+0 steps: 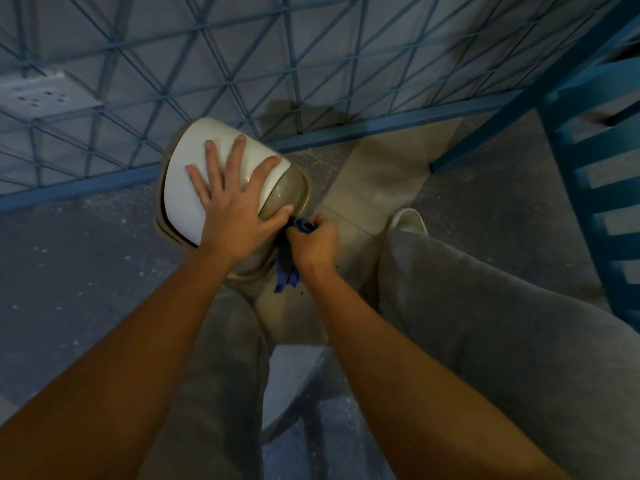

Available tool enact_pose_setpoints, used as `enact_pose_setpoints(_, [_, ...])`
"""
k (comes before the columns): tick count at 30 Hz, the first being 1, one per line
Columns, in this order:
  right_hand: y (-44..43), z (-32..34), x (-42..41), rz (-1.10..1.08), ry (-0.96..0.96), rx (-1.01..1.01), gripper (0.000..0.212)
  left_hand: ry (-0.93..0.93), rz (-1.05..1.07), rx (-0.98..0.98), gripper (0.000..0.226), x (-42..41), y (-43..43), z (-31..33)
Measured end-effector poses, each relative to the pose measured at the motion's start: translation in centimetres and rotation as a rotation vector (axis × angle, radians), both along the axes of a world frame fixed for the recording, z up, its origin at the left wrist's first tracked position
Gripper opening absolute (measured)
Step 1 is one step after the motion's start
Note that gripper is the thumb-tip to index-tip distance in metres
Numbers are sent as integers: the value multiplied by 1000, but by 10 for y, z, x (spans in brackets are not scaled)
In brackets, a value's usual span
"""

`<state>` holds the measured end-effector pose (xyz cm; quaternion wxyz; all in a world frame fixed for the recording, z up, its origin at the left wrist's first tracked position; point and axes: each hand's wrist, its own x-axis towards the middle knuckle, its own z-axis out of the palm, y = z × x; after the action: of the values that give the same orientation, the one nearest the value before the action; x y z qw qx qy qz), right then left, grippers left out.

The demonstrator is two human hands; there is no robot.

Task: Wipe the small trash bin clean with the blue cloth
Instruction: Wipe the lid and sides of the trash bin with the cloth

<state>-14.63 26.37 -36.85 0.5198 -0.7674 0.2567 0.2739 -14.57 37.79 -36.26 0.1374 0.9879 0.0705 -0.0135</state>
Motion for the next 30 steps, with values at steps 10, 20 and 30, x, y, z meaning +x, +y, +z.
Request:
enact_pose_setpoints(10, [-1,-3,-2,47,-83,-67,14,-4,-21,3,75,1,-2,1])
enact_pose_setpoints(20, [11,-10,-16,31,-109,-76,11,-26,25,-14,73,0,-1,0])
enact_pose_setpoints(30, [26,-11,-57,108,-54,4,16,-7,-4,3,73,0,5,0])
